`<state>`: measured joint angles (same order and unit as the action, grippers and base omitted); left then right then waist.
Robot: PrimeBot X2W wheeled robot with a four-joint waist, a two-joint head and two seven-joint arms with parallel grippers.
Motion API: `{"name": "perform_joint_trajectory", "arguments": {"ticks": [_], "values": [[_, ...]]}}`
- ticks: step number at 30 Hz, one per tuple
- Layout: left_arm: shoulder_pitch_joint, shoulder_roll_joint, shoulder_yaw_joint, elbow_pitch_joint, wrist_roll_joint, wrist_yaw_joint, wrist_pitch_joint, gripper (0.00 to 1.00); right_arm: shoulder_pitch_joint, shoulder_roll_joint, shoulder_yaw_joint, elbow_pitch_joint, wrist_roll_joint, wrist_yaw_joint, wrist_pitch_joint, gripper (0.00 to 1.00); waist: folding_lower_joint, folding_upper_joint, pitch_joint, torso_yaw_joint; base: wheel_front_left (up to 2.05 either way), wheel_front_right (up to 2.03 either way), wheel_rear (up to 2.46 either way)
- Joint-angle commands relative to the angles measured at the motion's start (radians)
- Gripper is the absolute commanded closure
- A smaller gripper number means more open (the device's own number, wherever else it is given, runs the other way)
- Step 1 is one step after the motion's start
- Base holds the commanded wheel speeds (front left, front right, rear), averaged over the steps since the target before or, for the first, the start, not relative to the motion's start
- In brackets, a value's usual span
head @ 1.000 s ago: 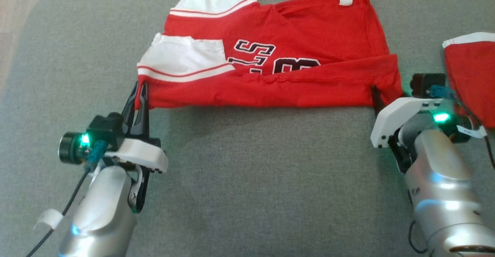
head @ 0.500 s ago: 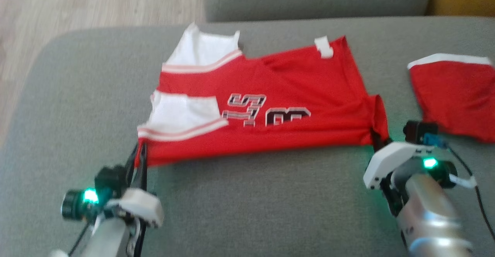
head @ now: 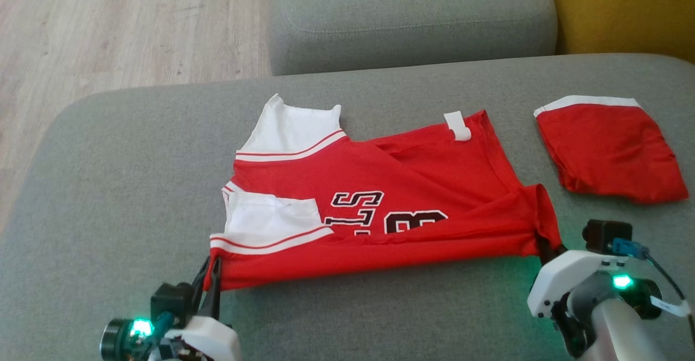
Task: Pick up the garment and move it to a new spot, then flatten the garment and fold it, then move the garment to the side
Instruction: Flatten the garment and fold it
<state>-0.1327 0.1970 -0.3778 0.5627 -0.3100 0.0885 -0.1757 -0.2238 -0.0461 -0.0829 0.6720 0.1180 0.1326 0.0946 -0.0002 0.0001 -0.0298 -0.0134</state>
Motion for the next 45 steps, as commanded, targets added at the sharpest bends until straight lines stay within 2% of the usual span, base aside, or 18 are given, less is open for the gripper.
{"name": "perform_joint_trajectory", "arguments": {"ticks": [1,5,6,7,8,9,11,17,22,26,30,35,39,45], "values": [[-0.026,0.03,0.031,-0.037,-0.012,0.007,0.003,1.0,-0.014,-0.004,0.022,-0.079,0.015,-0.002,0.015,1.0,0.0002,-0.0001,0.004,-0.001,0.0,0.0,0.0],[-0.026,0.03,0.021,-0.055,-0.015,0.005,0.016,1.0,0.04,-0.004,0.031,-0.186,0.041,-0.002,0.055,1.0,0.0002,-0.0001,0.014,-0.001,0.0,0.0,0.0],[-0.028,0.03,0.02,-0.057,-0.015,0.005,0.018,0.86,0.05,-0.004,0.028,-0.21,0.039,-0.002,0.057,0.14,0.0002,-0.0001,0.017,-0.001,0.0,0.0,0.0],[-0.03,0.03,0.02,-0.059,-0.016,0.006,0.02,0.77,0.057,-0.004,0.025,-0.231,0.044,-0.002,0.056,0.0,0.0002,-0.0001,0.02,-0.002,0.0,0.0,0.0],[-0.033,0.03,0.02,-0.06,-0.017,0.007,0.021,0.19,0.063,-0.004,0.025,-0.251,0.049,-0.002,0.051,0.0,0.0002,-0.0001,0.024,-0.003,0.0,0.0,0.0],[-0.036,0.03,0.02,-0.062,-0.018,0.008,0.02,0.0,0.068,-0.004,0.028,-0.271,0.051,-0.002,0.043,0.0,0.0002,-0.0001,0.027,-0.004,0.0,0.0,0.0],[-0.05,0.029,0.027,-0.073,-0.023,0.014,0.01,0.0,0.073,-0.004,0.034,-0.326,0.068,-0.002,-0.011,0.0,0.0002,-0.0001,0.043,-0.008,0.0,0.0,0.0],[-0.095,0.029,0.055,-0.132,-0.037,0.018,-0.036,0.0,0.057,-0.004,0.07,-0.387,0.048,-0.002,-0.116,0.0,0.0002,-0.0001,0.083,-0.021,0.0,0.0,0.0],[-0.175,0.052,0.075,-0.22,-0.036,-0.011,-0.064,0.0,0.025,-0.004,0.108,-0.415,0.056,-0.002,-0.206,0.0,0.0002,-0.0001,0.136,-0.045,0.0,0.0,0.0],[-0.278,0.097,0.082,-0.245,-0.025,-0.047,-0.054,0.0,0.003,-0.004,0.148,-0.427,0.081,-0.002,-0.256,0.0,0.0002,-0.0001,0.198,-0.077,0.0,0.0,0.0],[-0.42,0.154,0.078,-0.217,-0.029,-0.118,0.016,0.0,-0.024,-0.004,0.168,-0.432,0.09,-0.002,-0.285,0.0,0.0002,-0.0001,0.268,-0.114,0.0,0.0,0.0],[-0.604,0.239,0.044,-0.088,-0.046,-0.196,0.182,0.0,-0.066,-0.004,0.181,-0.436,0.102,-0.002,-0.31,0.0,0.0002,-0.0001,0.356,-0.162,0.0,0.0,0.0],[-0.719,0.288,0.0,0.032,-0.091,-0.216,0.303,0.0,-0.094,-0.004,0.194,-0.438,0.116,-0.002,-0.325,0.0,0.0002,-0.0001,0.416,-0.196,0.0,0.0,0.0],[-0.823,0.352,-0.1,0.127,-0.19,-0.219,0.372,0.0,-0.123,-0.004,0.235,-0.436,0.144,-0.002,-0.342,0.0,0.0002,-0.0001,0.483,-0.242,0.0,0.0,0.0]]}}
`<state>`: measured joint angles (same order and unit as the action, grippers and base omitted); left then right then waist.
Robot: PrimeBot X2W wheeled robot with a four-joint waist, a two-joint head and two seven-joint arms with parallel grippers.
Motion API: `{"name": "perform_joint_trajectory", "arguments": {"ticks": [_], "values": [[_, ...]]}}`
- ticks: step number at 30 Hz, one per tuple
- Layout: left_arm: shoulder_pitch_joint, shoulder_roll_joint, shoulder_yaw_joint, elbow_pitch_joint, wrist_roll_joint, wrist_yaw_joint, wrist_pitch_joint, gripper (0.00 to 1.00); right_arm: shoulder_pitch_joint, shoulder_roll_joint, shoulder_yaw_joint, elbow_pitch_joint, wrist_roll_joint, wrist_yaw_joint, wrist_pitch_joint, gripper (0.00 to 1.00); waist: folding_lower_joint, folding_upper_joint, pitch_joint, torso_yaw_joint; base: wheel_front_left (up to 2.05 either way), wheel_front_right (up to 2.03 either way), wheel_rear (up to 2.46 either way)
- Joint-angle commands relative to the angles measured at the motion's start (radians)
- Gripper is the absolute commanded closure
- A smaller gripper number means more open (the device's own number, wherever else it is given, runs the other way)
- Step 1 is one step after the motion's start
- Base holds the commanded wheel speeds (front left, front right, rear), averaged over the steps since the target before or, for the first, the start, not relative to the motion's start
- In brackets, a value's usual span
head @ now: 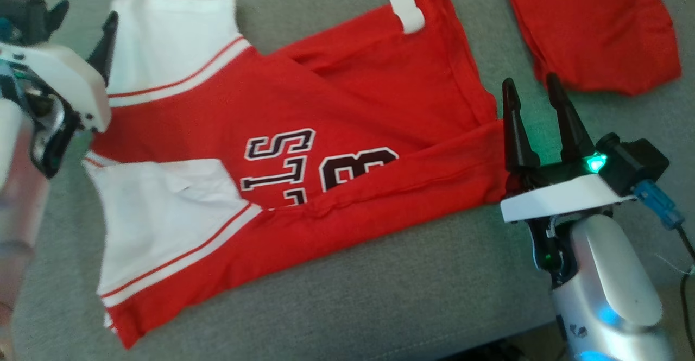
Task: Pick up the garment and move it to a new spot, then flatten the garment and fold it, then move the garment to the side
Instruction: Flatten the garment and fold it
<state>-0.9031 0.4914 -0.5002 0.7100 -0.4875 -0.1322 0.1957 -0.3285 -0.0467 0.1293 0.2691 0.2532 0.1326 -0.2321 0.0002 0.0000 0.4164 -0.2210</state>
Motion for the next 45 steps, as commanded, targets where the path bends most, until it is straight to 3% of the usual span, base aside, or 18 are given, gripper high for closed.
{"name": "perform_joint_trajectory", "arguments": {"ticks": [1,17,19,20,26,34,39,45], "values": [[-0.066,0.071,0.007,-0.013,-0.028,0.002,0.001,0.0,-0.023,-0.004,0.026,-0.032,0.013,-0.002,-0.017,0.0,-0.0002,0.0,0.045,-0.041,0.0,0.0,0.0],[-0.182,0.122,-0.131,0.148,-0.165,0.002,0.003,0.0,-0.041,-0.004,0.044,-0.005,0.023,-0.002,-0.029,0.0,-0.0002,0.0,0.081,-0.083,0.0,0.0,0.0],[-0.187,0.116,-0.14,0.174,-0.179,0.002,0.01,0.19,-0.039,-0.004,0.045,-0.005,0.021,-0.002,-0.029,0.0,-0.0002,0.0,0.079,-0.082,0.0,0.0,0.0],[-0.189,0.111,-0.147,0.183,-0.185,0.002,0.013,1.0,-0.037,-0.004,0.042,-0.005,0.02,-0.002,-0.029,0.0,-0.0002,0.0,0.076,-0.078,0.0,0.0,0.0],[-0.186,0.08,-0.195,0.19,-0.217,0.002,-0.027,1.0,-0.035,-0.004,0.012,0.005,-0.008,-0.002,-0.029,0.0,-0.0002,0.0,0.044,-0.04,0.0,0.0,0.0],[-0.16,0.045,-0.225,0.145,-0.235,0.002,-0.23,1.0,-0.064,-0.004,-0.046,-0.006,-0.079,-0.002,0.023,0.0,-0.0002,0.0,-0.031,0.046,0.0,0.0,0.0],[-0.124,0.006,-0.244,0.091,-0.217,0.003,-0.342,1.0,-0.114,-0.004,-0.09,-0.018,-0.147,-0.002,0.13,0.0,-0.0002,0.0,-0.073,0.13,0.0,0.0,0.0],[-0.075,-0.02,-0.26,-0.018,-0.207,0.022,-0.389,1.0,-0.229,-0.006,-0.149,0.029,-0.242,-0.002,0.332,0.0,-0.0002,0.0,-0.088,0.235,0.0,0.0,0.0]]}}
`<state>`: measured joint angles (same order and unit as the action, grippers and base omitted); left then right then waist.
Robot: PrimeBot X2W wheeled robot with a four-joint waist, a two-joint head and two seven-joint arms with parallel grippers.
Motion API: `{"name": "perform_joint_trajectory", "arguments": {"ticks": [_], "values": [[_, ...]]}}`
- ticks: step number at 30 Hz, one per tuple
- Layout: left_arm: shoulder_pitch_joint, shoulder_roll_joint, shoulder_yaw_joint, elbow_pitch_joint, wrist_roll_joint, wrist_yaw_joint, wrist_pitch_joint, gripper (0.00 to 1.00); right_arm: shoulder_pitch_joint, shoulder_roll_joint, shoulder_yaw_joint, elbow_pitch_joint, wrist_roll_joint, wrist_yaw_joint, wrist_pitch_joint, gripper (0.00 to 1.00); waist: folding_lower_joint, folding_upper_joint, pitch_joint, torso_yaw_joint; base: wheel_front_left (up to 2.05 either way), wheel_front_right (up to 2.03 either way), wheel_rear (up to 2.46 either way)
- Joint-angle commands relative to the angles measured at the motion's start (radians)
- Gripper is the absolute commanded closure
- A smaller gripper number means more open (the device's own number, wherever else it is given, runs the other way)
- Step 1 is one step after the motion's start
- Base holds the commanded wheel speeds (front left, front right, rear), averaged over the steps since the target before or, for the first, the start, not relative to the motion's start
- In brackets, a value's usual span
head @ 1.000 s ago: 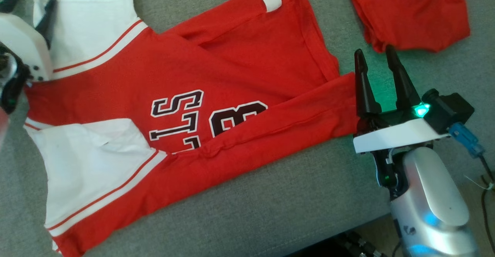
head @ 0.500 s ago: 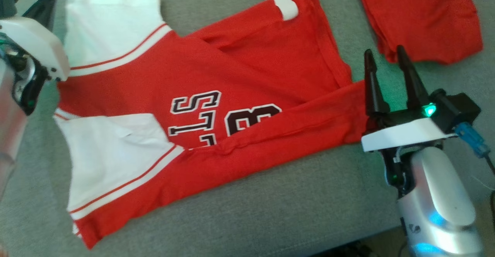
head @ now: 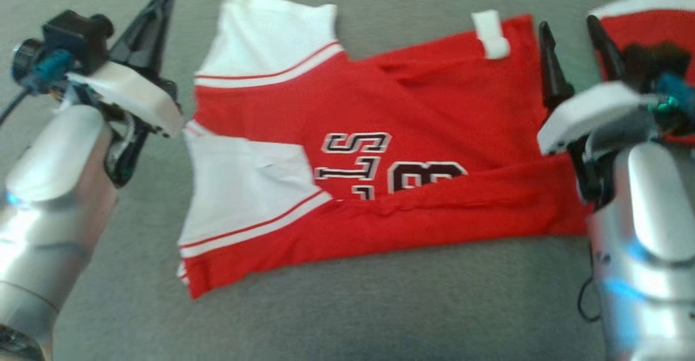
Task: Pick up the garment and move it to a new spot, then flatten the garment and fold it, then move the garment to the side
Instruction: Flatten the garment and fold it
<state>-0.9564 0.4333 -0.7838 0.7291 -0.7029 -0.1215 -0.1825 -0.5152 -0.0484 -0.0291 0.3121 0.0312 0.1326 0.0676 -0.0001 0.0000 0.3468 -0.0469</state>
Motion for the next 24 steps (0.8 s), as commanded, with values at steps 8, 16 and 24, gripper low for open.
{"name": "perform_joint_trajectory", "arguments": {"ticks": [8,16,24], "values": [[0.03,0.036,-0.005,-0.161,0.011,0.04,0.022,1.0,-0.198,-0.06,-0.042,0.177,-0.098,-0.002,0.173,0.0,0.0001,0.0,-0.002,0.153,0.0,0.0,0.0],[0.097,0.032,0.013,-0.2,0.002,0.111,-0.021,0.0,-0.203,-0.034,-0.058,0.272,-0.076,-0.002,0.013,0.0,0.0001,0.0,-0.042,0.167,0.0,0.0,0.0],[0.24,0.019,0.067,-0.281,0.017,0.228,-0.074,0.0,-0.098,-0.008,-0.029,0.281,0.015,-0.002,-0.193,0.0,0.0001,0.0,-0.147,0.156,0.0,0.0,0.0]]}}
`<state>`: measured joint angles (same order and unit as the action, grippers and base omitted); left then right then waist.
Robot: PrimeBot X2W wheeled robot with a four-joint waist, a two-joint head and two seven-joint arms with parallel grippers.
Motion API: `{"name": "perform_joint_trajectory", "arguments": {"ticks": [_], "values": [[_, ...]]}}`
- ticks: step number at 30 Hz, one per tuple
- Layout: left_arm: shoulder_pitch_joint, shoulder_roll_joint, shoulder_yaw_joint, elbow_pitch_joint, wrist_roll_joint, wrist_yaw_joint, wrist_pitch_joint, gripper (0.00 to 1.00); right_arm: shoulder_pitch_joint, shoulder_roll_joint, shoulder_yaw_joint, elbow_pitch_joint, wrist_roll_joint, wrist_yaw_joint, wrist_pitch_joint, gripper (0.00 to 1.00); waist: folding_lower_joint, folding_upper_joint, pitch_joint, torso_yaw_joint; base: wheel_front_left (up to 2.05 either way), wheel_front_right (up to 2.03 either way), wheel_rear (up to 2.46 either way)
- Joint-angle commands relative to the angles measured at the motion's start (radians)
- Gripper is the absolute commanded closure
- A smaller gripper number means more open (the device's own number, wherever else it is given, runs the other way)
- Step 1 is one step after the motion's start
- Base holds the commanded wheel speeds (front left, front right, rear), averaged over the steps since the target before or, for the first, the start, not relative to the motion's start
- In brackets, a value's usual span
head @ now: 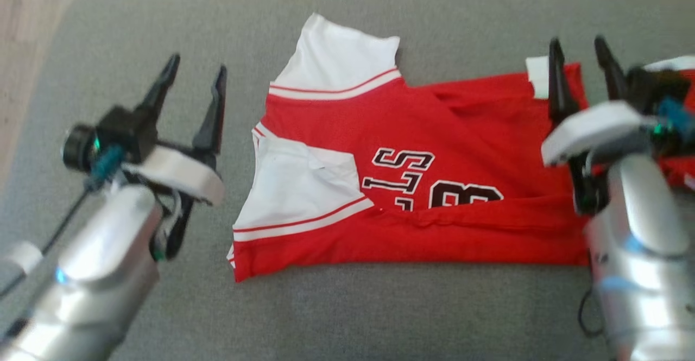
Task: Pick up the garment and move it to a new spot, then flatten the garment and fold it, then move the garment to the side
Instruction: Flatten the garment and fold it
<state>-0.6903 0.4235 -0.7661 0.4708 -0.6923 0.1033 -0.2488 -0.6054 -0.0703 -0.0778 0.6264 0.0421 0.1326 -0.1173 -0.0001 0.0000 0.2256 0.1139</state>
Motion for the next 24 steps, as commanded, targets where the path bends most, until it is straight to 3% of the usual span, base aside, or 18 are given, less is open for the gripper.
{"name": "perform_joint_trajectory", "arguments": {"ticks": [1,7,13,19,24], "values": [[-0.002,0.026,0.059,-0.037,0.01,0.018,-0.01,0.0,0.013,0.016,0.022,-0.039,0.022,-0.002,-0.032,0.0,0.0001,0.0,-0.041,-0.006,0.0,0.0,0.0],[0.165,-0.006,0.131,-0.165,0.066,0.08,-0.013,0.0,0.167,0.019,0.056,-0.123,0.139,-0.002,-0.119,0.0,0.0001,0.0,-0.11,-0.006,0.0,0.0,0.0],[0.35,-0.066,0.19,-0.236,0.136,0.102,-0.013,0.0,0.358,0.02,0.095,-0.251,0.232,-0.002,-0.142,0.0,0.0001,0.0,-0.159,-0.015,0.0,0.0,0.0],[0.492,-0.139,0.279,-0.292,0.216,0.103,-0.013,0.0,0.51,0.02,0.108,-0.362,0.26,-0.002,-0.144,0.0,0.0001,0.0,-0.189,-0.022,0.0,0.0,0.0],[0.561,-0.185,0.349,-0.308,0.276,0.076,-0.013,0.0,0.555,0.02,0.12,-0.405,0.267,-0.002,-0.144,0.0,0.0001,0.0,-0.192,-0.034,0.0,0.0,0.0]]}}
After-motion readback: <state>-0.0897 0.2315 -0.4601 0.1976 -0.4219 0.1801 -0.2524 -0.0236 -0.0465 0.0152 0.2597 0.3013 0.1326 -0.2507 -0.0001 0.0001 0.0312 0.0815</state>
